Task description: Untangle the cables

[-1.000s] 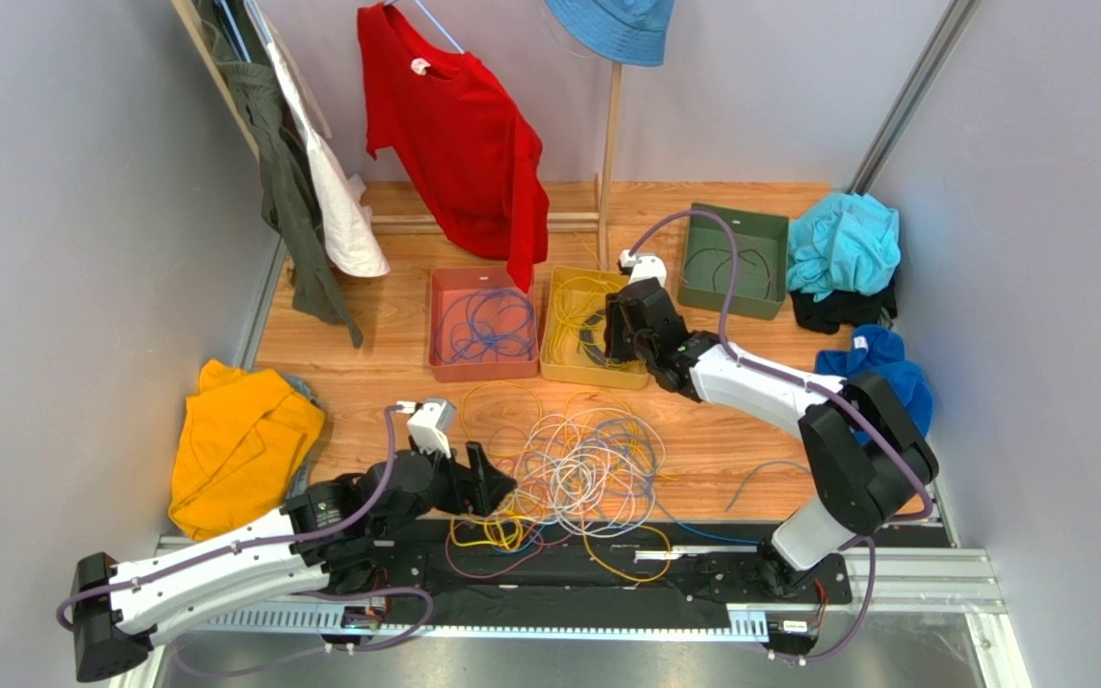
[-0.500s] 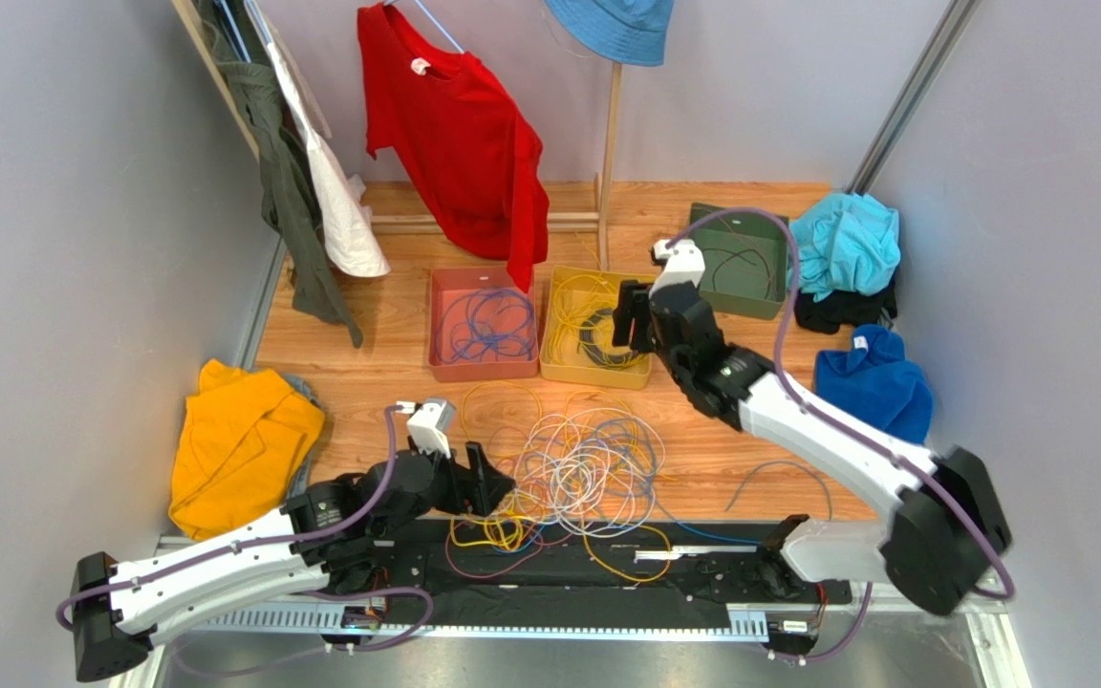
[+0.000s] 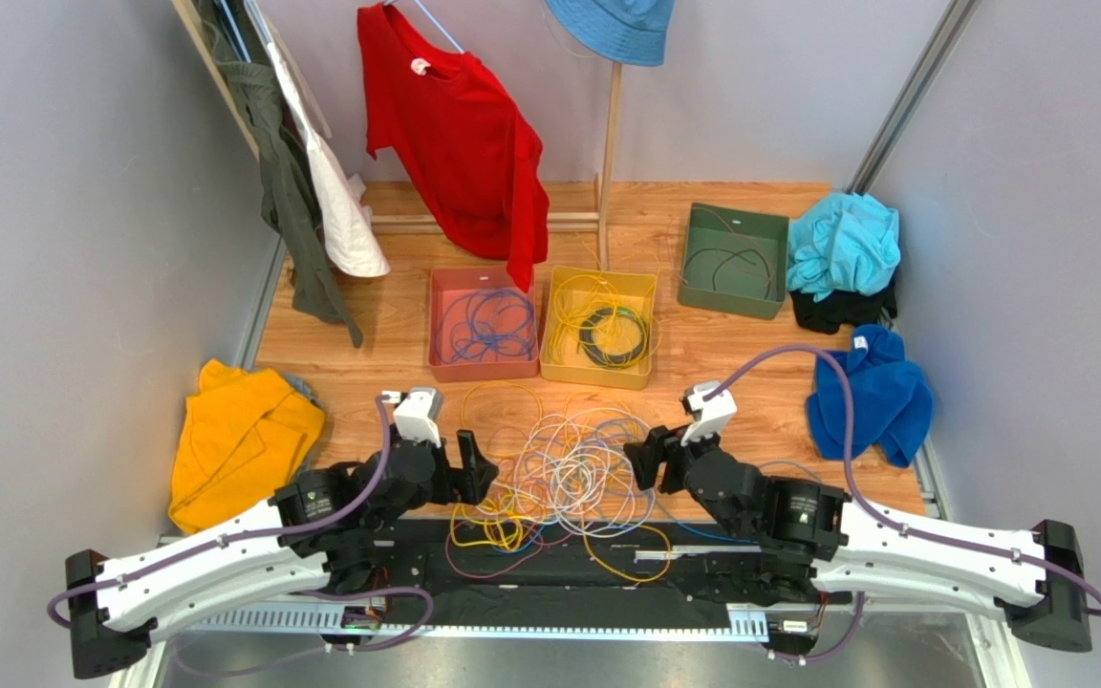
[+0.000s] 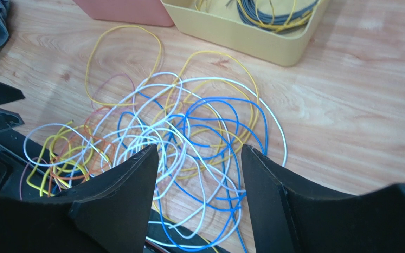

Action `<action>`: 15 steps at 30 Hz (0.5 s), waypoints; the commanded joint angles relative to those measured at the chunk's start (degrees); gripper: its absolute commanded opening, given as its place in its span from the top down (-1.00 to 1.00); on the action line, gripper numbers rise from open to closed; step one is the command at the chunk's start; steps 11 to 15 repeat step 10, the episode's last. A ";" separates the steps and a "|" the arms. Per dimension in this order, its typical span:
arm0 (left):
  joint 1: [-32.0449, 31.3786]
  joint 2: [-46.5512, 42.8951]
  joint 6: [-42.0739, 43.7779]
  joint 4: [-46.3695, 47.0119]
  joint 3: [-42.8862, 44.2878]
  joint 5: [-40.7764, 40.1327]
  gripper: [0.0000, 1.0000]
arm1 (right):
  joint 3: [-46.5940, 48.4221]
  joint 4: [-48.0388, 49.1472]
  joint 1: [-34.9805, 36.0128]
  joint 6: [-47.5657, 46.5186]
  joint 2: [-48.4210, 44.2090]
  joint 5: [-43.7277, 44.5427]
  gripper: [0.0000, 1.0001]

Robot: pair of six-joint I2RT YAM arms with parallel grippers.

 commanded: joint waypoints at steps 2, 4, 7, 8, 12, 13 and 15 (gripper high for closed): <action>-0.15 -0.55 -0.50 -5.21 4.29 -2.69 -0.98 | -1.50 -4.46 2.15 4.39 -6.24 5.68 -0.25; -0.15 -0.99 -0.41 -5.74 5.08 -2.86 -0.98 | -1.59 -5.17 2.23 3.68 -8.09 6.12 -0.25; -0.15 -1.17 -0.50 -6.26 5.70 -3.74 -0.98 | -1.77 -6.22 2.15 2.98 -10.11 6.74 -0.25; -0.06 -0.56 -0.50 -6.35 6.31 -4.00 -0.98 | -1.77 -6.75 2.15 2.89 -10.55 6.65 -0.24; -0.15 0.23 -0.50 -6.97 7.02 -4.36 -0.98 | -1.94 -6.93 2.23 2.89 -11.60 6.56 -0.24; -0.15 0.23 -0.50 -6.97 7.02 -4.36 -0.98 | -1.94 -6.93 2.23 2.89 -11.60 6.56 -0.24; -0.15 0.23 -0.50 -6.97 7.02 -4.36 -0.98 | -1.94 -6.93 2.23 2.89 -11.60 6.56 -0.24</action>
